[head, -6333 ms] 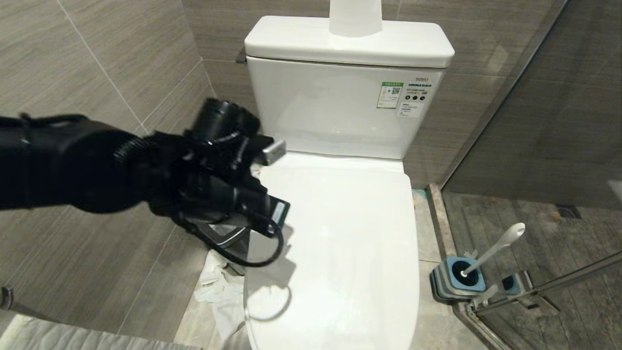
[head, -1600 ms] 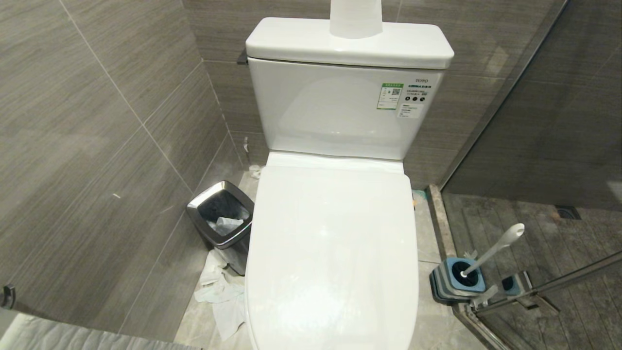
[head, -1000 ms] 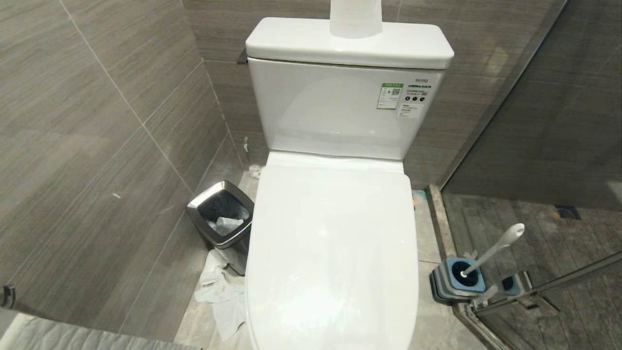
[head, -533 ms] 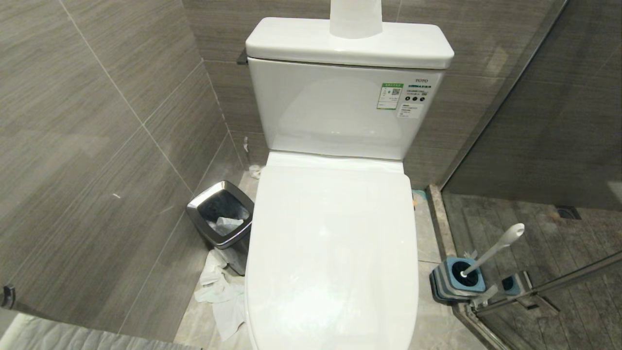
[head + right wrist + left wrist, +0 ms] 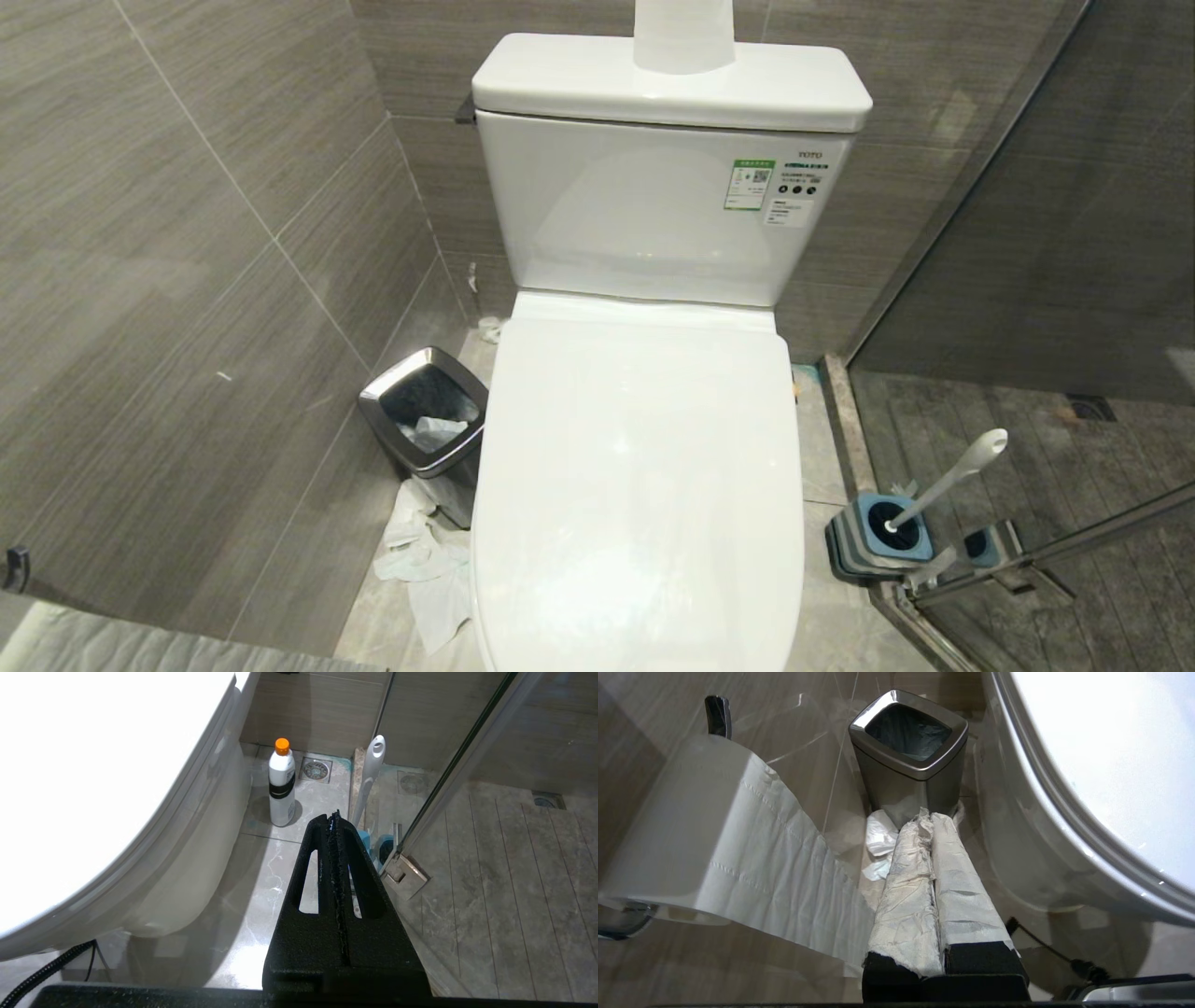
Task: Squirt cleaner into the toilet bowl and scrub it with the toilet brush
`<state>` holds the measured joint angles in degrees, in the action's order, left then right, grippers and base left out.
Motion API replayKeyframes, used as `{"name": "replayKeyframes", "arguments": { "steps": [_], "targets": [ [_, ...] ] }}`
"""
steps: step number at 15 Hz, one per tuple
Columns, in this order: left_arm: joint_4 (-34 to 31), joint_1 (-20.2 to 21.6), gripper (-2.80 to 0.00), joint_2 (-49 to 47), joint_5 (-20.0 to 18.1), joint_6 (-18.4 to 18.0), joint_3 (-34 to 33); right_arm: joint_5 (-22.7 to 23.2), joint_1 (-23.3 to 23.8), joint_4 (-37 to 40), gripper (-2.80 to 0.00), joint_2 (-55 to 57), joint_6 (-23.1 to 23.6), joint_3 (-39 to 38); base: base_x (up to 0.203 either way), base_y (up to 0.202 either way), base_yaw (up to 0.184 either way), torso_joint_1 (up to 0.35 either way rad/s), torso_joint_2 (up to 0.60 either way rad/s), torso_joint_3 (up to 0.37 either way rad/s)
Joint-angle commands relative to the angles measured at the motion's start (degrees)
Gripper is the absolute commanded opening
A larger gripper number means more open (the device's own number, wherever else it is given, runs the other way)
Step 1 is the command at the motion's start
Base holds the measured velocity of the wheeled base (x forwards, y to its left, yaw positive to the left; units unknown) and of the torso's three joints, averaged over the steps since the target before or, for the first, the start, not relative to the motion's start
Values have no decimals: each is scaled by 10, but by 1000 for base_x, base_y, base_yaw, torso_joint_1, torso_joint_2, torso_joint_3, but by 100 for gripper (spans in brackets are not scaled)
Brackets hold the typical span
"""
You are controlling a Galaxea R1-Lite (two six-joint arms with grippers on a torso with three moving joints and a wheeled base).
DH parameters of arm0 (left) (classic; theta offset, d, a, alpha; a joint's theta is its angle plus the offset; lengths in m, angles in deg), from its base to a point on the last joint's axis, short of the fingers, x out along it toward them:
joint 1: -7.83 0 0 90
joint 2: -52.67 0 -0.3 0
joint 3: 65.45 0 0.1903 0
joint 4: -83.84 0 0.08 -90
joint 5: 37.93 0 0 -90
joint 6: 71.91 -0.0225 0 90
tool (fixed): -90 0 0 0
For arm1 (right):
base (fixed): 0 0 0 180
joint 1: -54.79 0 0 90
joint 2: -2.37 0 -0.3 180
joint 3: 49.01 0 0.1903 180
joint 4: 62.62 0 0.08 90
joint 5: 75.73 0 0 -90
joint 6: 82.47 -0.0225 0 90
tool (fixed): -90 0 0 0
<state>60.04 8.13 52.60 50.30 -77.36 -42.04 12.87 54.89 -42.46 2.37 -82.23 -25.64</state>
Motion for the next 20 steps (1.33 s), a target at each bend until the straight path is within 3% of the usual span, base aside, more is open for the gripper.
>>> {"name": "replayKeyframes", "arguments": {
  "steps": [1, 2, 20],
  "targets": [
    [1, 0, -280, 0, 2, 20, -1, 0, 0, 0, -280, 0, 0, -15, 0, 0, 0, 0, 0, 0],
    [1, 0, -280, 0, 5, 42, -1, 0, 0, 0, -280, 0, 0, -15, 0, 0, 0, 0, 0, 0],
    [3, 0, -280, 1, 11, 43, -1, 0, 0, 0, -280, 0, 0, -14, 0, 0, 0, 0, 0, 0]
  ]
}}
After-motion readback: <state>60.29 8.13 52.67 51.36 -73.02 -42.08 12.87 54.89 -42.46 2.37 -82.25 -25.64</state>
